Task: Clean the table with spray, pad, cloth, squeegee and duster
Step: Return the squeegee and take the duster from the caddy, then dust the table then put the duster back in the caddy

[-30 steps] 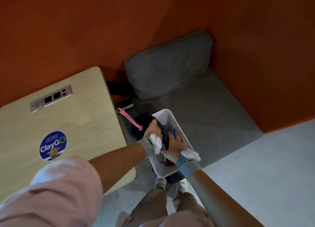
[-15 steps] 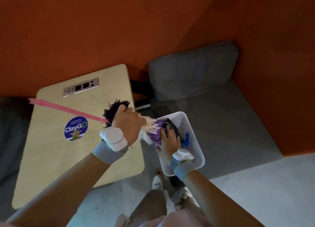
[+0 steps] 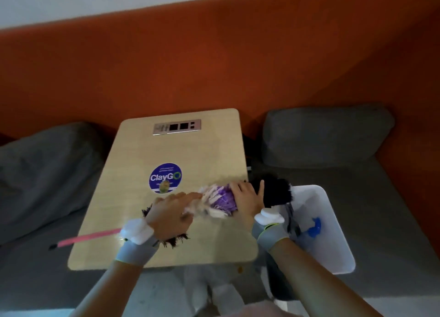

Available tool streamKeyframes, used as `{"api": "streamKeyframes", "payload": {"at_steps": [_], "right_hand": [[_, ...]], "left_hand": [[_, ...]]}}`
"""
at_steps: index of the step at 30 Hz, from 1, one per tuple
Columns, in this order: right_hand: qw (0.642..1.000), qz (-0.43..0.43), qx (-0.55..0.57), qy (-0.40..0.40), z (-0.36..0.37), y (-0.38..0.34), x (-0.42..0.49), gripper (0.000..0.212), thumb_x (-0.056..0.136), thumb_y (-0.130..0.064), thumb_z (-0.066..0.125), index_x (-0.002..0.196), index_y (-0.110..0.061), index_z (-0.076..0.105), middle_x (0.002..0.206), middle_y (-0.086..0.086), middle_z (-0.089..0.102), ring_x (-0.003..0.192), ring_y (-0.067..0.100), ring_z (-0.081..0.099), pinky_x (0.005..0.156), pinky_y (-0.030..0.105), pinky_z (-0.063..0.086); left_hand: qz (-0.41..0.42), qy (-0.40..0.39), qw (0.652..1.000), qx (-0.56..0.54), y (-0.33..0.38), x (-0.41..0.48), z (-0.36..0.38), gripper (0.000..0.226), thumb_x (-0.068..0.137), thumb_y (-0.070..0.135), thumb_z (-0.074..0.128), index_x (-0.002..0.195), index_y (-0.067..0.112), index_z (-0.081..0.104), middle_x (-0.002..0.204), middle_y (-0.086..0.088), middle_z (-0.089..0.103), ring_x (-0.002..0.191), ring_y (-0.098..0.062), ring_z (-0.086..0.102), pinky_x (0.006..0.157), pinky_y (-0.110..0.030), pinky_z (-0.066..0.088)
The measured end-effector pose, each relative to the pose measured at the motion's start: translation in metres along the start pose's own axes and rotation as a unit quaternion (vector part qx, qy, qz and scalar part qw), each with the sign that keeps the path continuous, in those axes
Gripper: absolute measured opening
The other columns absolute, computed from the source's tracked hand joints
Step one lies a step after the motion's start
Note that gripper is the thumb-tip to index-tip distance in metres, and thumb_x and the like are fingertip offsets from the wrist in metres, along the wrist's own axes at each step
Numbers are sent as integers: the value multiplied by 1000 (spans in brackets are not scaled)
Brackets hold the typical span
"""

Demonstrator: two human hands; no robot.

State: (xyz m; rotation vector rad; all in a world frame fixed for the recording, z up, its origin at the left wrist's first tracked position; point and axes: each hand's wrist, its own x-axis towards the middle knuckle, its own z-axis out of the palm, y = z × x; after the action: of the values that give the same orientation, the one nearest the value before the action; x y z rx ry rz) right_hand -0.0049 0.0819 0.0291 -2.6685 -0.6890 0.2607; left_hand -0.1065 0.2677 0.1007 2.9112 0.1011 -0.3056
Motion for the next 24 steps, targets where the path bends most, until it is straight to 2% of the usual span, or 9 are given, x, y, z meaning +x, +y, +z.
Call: {"api": "streamKeyframes", "payload": {"at_steps": [5, 9, 11, 13, 16, 18, 19, 21, 24], "right_hand": [[996, -67, -34, -45, 37, -42, 13, 36, 92, -20, 49, 127, -19, 44, 132, 0, 45, 135, 21, 33, 116, 57, -6], [993, -83, -37, -75, 71, -77, 16, 66, 65, -18, 74, 127, -23, 52, 138, 3, 50, 137, 28, 42, 107, 66, 27], [994, -56, -34, -92, 77, -86, 18, 78, 73, -21, 70, 143, -24, 36, 156, 4, 27, 146, 29, 23, 113, 60, 19], [990, -3, -22, -141, 84, -92, 19, 81, 87, -31, 61, 153, -23, 15, 162, 2, 1, 150, 28, 1, 118, 53, 6], [976, 71, -27, -206, 94, -104, 23, 94, 87, -50, 59, 155, -18, 2, 162, 6, -7, 149, 33, -5, 117, 55, 8], [973, 102, -43, -205, 96, -104, 22, 101, 79, -64, 57, 155, -21, 5, 161, 9, 3, 148, 34, 4, 117, 53, 15], [971, 116, -48, -205, 95, -106, 22, 107, 73, -72, 54, 155, -22, 6, 161, 8, 5, 148, 33, 7, 116, 52, 17], [967, 128, -46, -215, 97, -109, 28, 108, 75, -69, 57, 155, -18, 4, 162, 7, -3, 149, 33, 3, 116, 55, 18], [964, 133, -37, -228, 92, -114, 34, 102, 82, -49, 69, 154, -12, 6, 162, 6, -10, 149, 33, -2, 113, 61, 17]], "left_hand": [[-14, -45, 994, -101, -42, -36, 55, 69, 82, 45, 36, 146, 50, 8, 117, 1, 51, 85, -36, 63, 72, -42, 53], [-54, -52, 994, -73, -116, -60, 105, 61, 85, 63, 17, 138, 61, -14, 116, -4, 54, 93, -35, 63, 76, -42, 51], [-197, -49, 974, -99, -151, -57, 98, 61, 87, 61, 15, 145, 52, -2, 125, -9, 57, 106, -34, 61, 84, -40, 47], [-336, 6, 927, -165, -171, -44, 87, 59, 97, 43, 35, 150, 34, 12, 123, -18, 60, 106, -35, 60, 79, -33, 44], [-259, -24, 951, -167, -152, -24, 87, 63, 97, 34, 43, 151, 27, 12, 126, -15, 58, 107, -33, 60, 85, -36, 45], [-126, -82, 983, -108, -133, -24, 83, 49, 98, 43, 27, 143, 26, 23, 129, -8, 57, 108, -30, 58, 87, -39, 45], [-122, -102, 981, -109, -139, -24, 73, 47, 97, 49, 20, 137, 27, 30, 129, -4, 56, 110, -27, 57, 88, -39, 43], [-190, -87, 973, -102, -171, -4, 58, 58, 91, 56, 17, 134, 24, 37, 128, -1, 55, 111, -27, 56, 92, -39, 42], [-311, -26, 944, -108, -197, 32, 52, 59, 93, 46, 24, 149, 35, 8, 120, -9, 60, 106, -33, 60, 91, -43, 45]]}}
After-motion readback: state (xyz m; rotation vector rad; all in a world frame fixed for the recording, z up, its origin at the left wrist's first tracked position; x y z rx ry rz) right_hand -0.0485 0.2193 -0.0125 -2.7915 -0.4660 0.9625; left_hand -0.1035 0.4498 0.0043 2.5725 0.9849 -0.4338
